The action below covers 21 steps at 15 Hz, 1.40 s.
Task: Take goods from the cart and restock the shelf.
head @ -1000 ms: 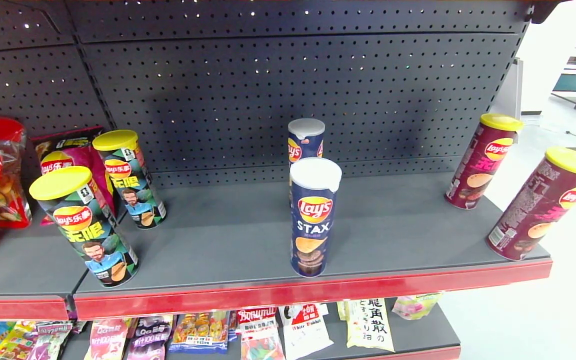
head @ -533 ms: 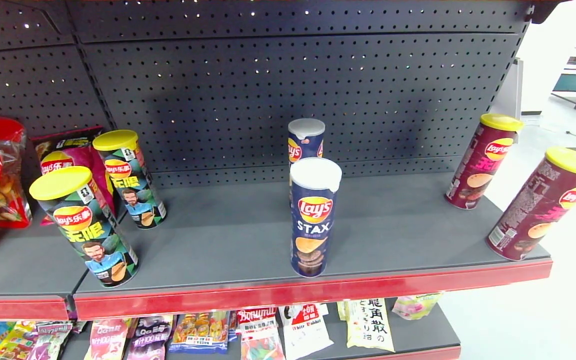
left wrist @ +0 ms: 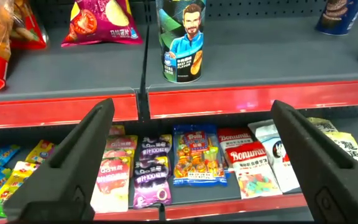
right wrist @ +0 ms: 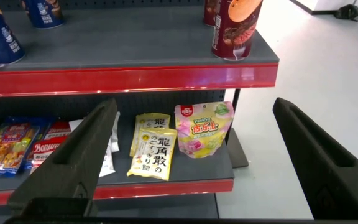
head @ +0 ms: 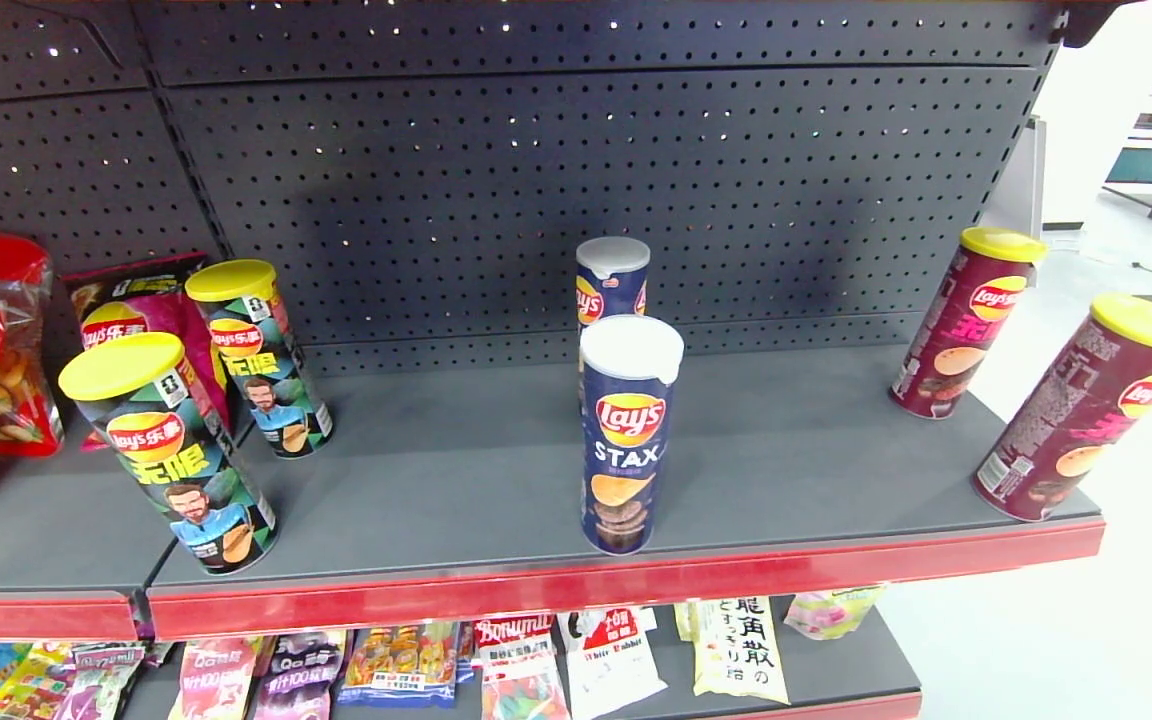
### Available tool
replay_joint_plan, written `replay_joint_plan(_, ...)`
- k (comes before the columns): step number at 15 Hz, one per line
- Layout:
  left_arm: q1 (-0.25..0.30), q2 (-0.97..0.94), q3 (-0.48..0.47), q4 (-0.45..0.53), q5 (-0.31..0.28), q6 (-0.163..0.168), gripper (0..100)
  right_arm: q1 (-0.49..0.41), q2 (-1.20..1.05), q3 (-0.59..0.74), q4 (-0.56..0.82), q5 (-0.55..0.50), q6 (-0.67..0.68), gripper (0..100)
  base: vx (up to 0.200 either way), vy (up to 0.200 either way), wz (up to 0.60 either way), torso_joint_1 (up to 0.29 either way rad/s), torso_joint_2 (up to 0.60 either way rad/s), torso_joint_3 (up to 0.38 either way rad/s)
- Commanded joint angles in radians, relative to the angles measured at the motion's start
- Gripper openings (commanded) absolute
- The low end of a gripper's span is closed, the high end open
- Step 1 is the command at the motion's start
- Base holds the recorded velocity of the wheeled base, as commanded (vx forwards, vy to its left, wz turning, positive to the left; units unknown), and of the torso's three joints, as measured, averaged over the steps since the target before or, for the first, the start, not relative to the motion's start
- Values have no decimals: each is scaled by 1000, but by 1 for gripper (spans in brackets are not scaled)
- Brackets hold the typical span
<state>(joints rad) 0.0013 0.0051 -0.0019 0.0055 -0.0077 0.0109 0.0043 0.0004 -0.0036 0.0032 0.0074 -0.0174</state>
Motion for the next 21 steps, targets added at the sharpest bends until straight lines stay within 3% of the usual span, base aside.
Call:
replay_joint_plan(1,0,-1,0,1,0,0,100,0,1,1,0,0,-1,100,0,0,0,0,0,0)
replay_joint_plan(19,0,-1,0,-1,0,0,100,3,15,-3,11,12,5,100,0,0,0,0,0,0)
replay_joint_plan(21,0,-1,0,1,0,0,100,68,133,-13,40,22,-21,100,0,0,0,0,0,0)
